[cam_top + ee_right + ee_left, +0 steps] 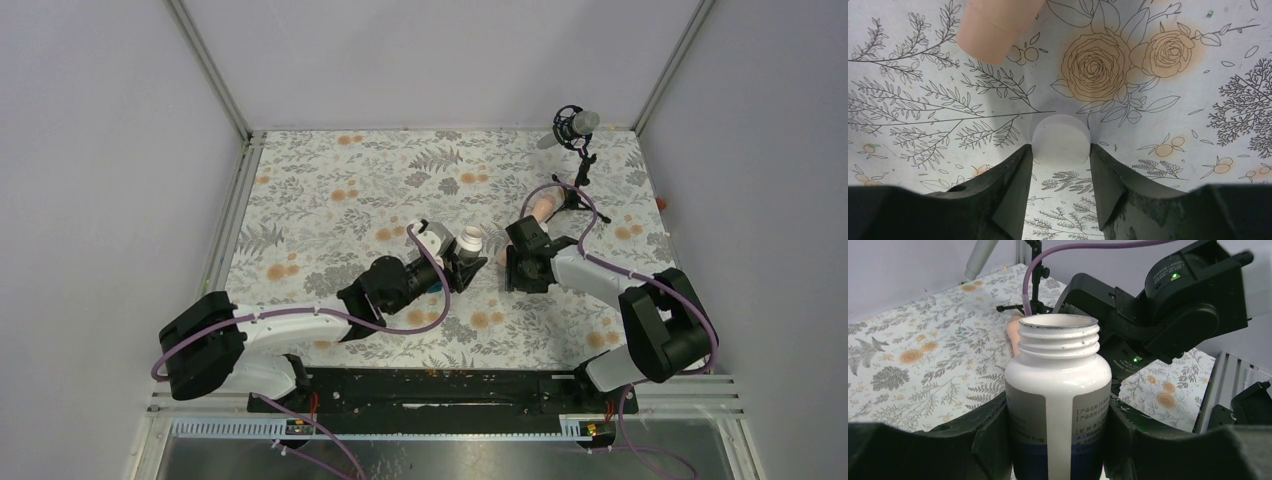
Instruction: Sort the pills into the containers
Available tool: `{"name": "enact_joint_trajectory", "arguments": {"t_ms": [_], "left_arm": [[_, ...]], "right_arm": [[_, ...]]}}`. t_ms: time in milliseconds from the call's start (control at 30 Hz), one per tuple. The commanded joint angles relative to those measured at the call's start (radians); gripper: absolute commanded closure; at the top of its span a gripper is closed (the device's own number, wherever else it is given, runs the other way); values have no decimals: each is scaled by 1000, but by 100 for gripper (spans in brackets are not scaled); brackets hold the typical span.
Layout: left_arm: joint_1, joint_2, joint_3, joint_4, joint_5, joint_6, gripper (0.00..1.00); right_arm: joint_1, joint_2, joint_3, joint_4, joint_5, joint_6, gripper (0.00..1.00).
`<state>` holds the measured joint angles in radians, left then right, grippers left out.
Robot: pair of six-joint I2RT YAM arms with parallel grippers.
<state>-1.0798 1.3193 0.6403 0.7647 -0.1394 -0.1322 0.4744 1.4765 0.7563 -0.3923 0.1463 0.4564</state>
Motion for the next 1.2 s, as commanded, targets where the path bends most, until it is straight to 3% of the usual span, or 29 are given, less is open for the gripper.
{"name": "enact_joint_trajectory", "arguments": {"t_ms": [0,167,400,800,1167], "left_arm": [[-2,-16,-27,70,26,-29,100],[-2,-23,-56,68,31,-52,100],[-2,-14,-65,34,93,-41,100],[22,6,47,-153,331,120,100],[27,-16,96,-201,412,172,100]], "right_arm": [[13,17,38,-34,19,-4,49],[13,24,47,-50,23,-1,51],[13,-104,100,-153,-28,-21,65],[13,-585,273,-442,-316,-28,65],[13,-598,483,-522,-674,-138,63]]}}
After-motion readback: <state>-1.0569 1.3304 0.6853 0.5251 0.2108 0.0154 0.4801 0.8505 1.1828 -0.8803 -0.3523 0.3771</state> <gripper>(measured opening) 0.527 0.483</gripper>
